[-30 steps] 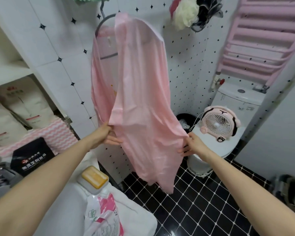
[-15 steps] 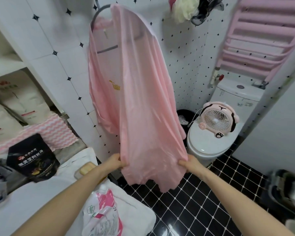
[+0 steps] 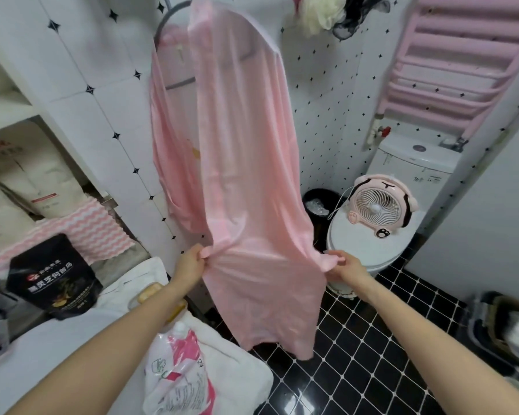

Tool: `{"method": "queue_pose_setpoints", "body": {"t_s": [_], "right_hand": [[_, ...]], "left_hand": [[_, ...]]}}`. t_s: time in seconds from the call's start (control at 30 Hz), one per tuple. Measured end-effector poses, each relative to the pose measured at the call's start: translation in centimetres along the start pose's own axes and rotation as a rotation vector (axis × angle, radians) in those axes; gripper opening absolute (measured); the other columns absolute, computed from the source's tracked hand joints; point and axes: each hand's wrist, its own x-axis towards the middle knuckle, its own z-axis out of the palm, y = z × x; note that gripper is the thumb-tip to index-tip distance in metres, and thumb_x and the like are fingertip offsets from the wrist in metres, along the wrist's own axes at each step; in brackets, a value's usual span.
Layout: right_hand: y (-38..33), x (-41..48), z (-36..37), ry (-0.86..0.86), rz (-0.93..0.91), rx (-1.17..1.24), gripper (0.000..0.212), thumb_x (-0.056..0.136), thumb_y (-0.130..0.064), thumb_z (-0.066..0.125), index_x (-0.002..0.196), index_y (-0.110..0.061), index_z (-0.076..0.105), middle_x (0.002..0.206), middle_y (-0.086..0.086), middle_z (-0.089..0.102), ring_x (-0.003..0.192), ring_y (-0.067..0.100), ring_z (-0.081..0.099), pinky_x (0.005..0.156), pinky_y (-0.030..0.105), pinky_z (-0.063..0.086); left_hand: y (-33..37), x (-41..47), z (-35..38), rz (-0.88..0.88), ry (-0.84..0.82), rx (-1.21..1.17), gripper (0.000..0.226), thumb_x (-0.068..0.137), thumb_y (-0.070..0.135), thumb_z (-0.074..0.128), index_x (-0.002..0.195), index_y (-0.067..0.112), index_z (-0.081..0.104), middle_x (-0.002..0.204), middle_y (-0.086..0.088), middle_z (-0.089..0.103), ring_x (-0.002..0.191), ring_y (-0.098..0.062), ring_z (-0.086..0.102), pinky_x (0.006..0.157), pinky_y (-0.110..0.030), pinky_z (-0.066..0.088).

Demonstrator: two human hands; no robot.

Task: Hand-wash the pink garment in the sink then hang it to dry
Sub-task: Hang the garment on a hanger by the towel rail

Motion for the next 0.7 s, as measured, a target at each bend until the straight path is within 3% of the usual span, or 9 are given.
{"method": "queue_pose_setpoints", "body": {"t_s": [0.13, 0.3, 0.4, 0.43, 0.47, 0.53, 0.57, 0.67, 0.7], "right_hand": [[0.7, 0.2, 0.0, -0.13, -0.044, -0.641, 0.01, 0.076, -0.017, 0.076, 0.074, -0.012, 0.067, 0.064, -0.003, 0.057, 0.071, 0.016, 0.057, 0.052, 0.016, 0.037], [-0.7, -0.4, -0.5, 0.174, -0.17, -0.205, 0.007, 0.088, -0.003, 0.058, 0.084, -0.006, 0.063, 0.068, 0.003, 0.06, 0.059, 0.012, 0.055, 0.044, 0.004, 0.037], [0.0, -1.0, -0.1, -0.331, -0.019, -0.438, 0.01, 0.09, -0.003, 0.055, 0.094, -0.012, 0.059, 0.076, 0.009, 0.07, 0.062, 0.018, 0.067, 0.055, 0.016, 0.054], [0.4, -0.8, -0.2, -0.382, 0.017, -0.458, 0.012, 0.089, 0.001, 0.056, 0.094, -0.009, 0.061, 0.08, 0.014, 0.071, 0.063, 0.02, 0.068, 0.058, 0.023, 0.057], [0.2, -0.7, -0.5, -0.306, 0.011, -0.422, 0.011, 0.086, 0.002, 0.057, 0.09, -0.006, 0.062, 0.081, 0.016, 0.071, 0.064, 0.02, 0.066, 0.056, 0.021, 0.056], [0.2, -0.1, -0.5, 0.133, -0.141, -0.35, 0.009, 0.085, -0.001, 0.059, 0.079, -0.006, 0.062, 0.073, 0.008, 0.065, 0.064, 0.018, 0.059, 0.051, 0.015, 0.045], [0.1, 0.1, -0.4, 0.201, -0.157, -0.324, 0.009, 0.086, -0.003, 0.059, 0.079, -0.007, 0.062, 0.071, 0.005, 0.063, 0.067, 0.02, 0.058, 0.055, 0.019, 0.044], [0.5, -0.3, 0.4, -0.265, -0.005, -0.603, 0.009, 0.085, -0.001, 0.06, 0.083, -0.009, 0.064, 0.074, 0.005, 0.066, 0.067, 0.019, 0.067, 0.061, 0.026, 0.055], [0.4, -0.4, 0.3, -0.283, 0.027, -0.554, 0.015, 0.084, 0.001, 0.059, 0.077, -0.011, 0.063, 0.071, 0.005, 0.066, 0.063, 0.017, 0.066, 0.056, 0.022, 0.054]], "left_hand": [[0.1, -1.4, 0.0, 0.163, -0.266, 0.328, 0.007, 0.086, 0.004, 0.06, 0.084, 0.01, 0.058, 0.084, -0.003, 0.057, 0.084, -0.017, 0.052, 0.059, -0.021, 0.032], [1.4, 0.0, -1.2, 0.236, 0.145, 0.1, 0.017, 0.088, -0.003, 0.048, 0.091, 0.004, 0.064, 0.086, -0.009, 0.064, 0.079, -0.025, 0.057, 0.063, -0.03, 0.036], [1.1, -0.8, -0.5, 0.186, -0.458, 0.446, 0.015, 0.087, -0.001, 0.051, 0.094, 0.001, 0.064, 0.107, -0.015, 0.066, 0.078, -0.015, 0.058, 0.06, -0.02, 0.037], [0.9, -0.6, -0.7, 0.136, -0.507, 0.434, 0.012, 0.087, 0.0, 0.052, 0.091, -0.002, 0.064, 0.108, -0.018, 0.066, 0.075, -0.014, 0.059, 0.061, -0.019, 0.04], [1.2, -0.4, -1.1, 0.129, -0.432, 0.412, 0.012, 0.087, -0.002, 0.053, 0.09, -0.007, 0.063, 0.104, -0.02, 0.066, 0.078, -0.017, 0.059, 0.066, -0.023, 0.042], [1.0, 0.3, -1.3, 0.143, -0.019, 0.091, 0.012, 0.085, -0.011, 0.053, 0.081, -0.004, 0.063, 0.085, -0.016, 0.062, 0.08, -0.023, 0.056, 0.07, -0.03, 0.045], [1.3, 0.2, -1.4, 0.112, 0.014, 0.023, 0.019, 0.086, -0.011, 0.053, 0.08, 0.004, 0.061, 0.083, -0.009, 0.058, 0.078, -0.021, 0.054, 0.067, -0.023, 0.043], [0.8, -0.7, -1.1, 0.061, -0.444, 0.357, 0.02, 0.091, 0.006, 0.056, 0.11, -0.001, 0.06, 0.095, -0.001, 0.054, 0.085, -0.019, 0.054, 0.065, -0.015, 0.038], [0.2, -0.2, -1.2, 0.05, -0.456, 0.38, 0.023, 0.091, 0.011, 0.058, 0.107, -0.005, 0.061, 0.091, -0.003, 0.057, 0.082, -0.019, 0.056, 0.063, -0.017, 0.04]]}}
